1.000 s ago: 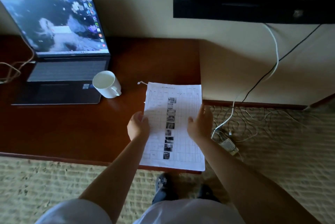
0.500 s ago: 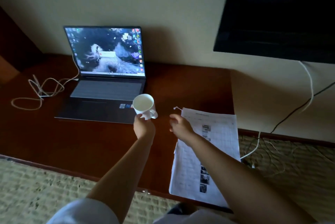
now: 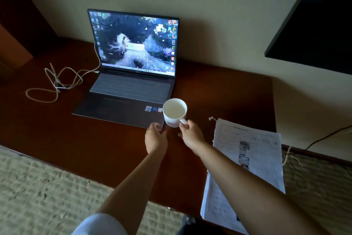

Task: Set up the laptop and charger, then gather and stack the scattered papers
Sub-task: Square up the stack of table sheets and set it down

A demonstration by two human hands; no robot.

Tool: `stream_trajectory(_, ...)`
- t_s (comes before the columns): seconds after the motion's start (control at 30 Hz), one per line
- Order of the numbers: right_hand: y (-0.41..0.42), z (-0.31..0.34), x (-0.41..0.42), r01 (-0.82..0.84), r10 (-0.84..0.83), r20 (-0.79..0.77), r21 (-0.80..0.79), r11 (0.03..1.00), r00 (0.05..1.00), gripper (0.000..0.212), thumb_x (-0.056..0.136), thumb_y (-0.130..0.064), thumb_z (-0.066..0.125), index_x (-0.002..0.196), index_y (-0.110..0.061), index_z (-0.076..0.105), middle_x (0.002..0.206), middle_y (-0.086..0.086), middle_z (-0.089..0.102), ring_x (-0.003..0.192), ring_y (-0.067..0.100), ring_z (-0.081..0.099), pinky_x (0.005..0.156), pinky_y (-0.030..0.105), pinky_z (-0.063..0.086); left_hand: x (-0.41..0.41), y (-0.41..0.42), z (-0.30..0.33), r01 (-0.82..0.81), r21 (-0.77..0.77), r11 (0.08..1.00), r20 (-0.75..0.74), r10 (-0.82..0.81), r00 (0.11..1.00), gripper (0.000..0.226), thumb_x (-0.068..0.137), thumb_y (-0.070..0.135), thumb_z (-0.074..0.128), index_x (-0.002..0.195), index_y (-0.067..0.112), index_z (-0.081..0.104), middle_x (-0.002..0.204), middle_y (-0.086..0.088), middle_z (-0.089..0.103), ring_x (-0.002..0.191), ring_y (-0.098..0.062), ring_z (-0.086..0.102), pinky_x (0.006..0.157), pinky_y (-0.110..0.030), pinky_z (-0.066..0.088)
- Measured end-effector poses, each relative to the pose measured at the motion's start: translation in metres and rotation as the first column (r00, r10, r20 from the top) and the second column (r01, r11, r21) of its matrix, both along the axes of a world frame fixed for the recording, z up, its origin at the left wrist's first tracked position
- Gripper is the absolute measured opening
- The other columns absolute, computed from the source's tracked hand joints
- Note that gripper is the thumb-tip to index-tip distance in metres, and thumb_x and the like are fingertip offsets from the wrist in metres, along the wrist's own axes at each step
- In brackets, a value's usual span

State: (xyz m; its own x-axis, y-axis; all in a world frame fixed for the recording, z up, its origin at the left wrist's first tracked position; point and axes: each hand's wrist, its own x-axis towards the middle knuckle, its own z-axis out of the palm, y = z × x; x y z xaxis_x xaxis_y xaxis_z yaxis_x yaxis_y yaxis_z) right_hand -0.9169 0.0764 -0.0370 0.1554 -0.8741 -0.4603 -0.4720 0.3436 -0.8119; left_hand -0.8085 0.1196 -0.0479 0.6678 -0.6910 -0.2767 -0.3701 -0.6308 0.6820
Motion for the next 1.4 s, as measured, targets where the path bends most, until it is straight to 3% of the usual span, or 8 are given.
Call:
stream_trajectory(0.1,0.005,-0.003,0.003,0.011,-0.011,0.01,-0.006,1.0,1.0,0.024,0.097,-0.037,0.044,0.077,-0.024,0.049,0.086,0.002,0.065,0.085,0.021,0.068,0.064,0.028,0.046,0.007,-0.005,0.0,-0.003,0.023,1.0,0.044,0.002,0.999,0.027,0.082,0.02,0.072,0.094,0.013,0.05,0.095,-0.005,0.062,0.081,-0.016,0.056,0.067,-0.024,0.044)
stream_trajectory(0.3,0.008,-0.007,0.008,0.053,-0.052,0.028,-0.031,0.998,0.998,0.029,0.098,-0.038,0.044,0.072,-0.024,0.045,0.077,-0.005,0.059,0.086,0.021,0.068,0.059,0.026,0.041,0.017,-0.011,-0.003,0.098,0.064,0.993,0.179,-0.108,0.978,0.019,0.088,0.021,0.066,0.097,0.011,0.053,0.097,-0.001,0.053,0.08,-0.017,0.057,0.069,-0.027,0.05)
stream_trajectory(0.47,0.01,-0.004,0.007,0.054,-0.053,0.03,-0.043,0.998,0.998,0.029,0.099,-0.036,0.043,0.072,-0.025,0.043,0.077,-0.006,0.057,0.087,0.018,0.068,0.054,0.022,0.037,0.012,-0.012,-0.009,0.126,0.075,0.989,0.165,-0.137,0.977,0.007,0.098,0.013,0.042,0.091,0.012,0.046,0.072,0.004,0.05,0.055,-0.003,0.041,0.045,-0.018,0.027)
stream_trajectory(0.7,0.014,-0.011,0.01,0.089,-0.087,0.04,-0.054,0.995,0.995,0.03,0.098,-0.037,0.045,0.07,-0.025,0.044,0.078,-0.005,0.057,0.088,0.022,0.068,0.067,0.031,0.044,0.012,-0.004,-0.007,0.179,0.081,0.98,0.228,-0.193,0.954,0.013,0.096,0.008,0.041,0.1,0.004,0.053,0.086,-0.009,0.06,0.07,-0.019,0.054,0.059,-0.027,0.04)
stream_trajectory(0.87,0.015,-0.011,0.012,0.107,-0.104,0.048,-0.057,0.993,0.993,0.029,0.097,-0.035,0.046,0.07,-0.024,0.046,0.077,-0.007,0.058,0.089,0.023,0.068,0.071,0.035,0.047,0.016,0.002,-0.011,0.246,0.076,0.966,0.305,-0.258,0.917,0.02,0.095,0.005,0.043,0.092,0.001,0.063,0.103,-0.01,0.057,0.081,-0.027,0.062,0.067,-0.035,0.054)
stream_trajectory(1.4,0.018,-0.01,0.015,0.088,-0.088,0.018,-0.052,0.995,0.996,0.03,0.097,-0.037,0.047,0.07,-0.024,0.047,0.08,-0.004,0.061,0.089,0.022,0.068,0.071,0.032,0.047,0.016,0.001,-0.014,0.148,0.027,0.989,0.236,-0.15,0.96,0.016,0.091,0.003,0.048,0.084,0.001,0.063,0.102,-0.011,0.057,0.079,-0.027,0.06,0.064,-0.032,0.048)
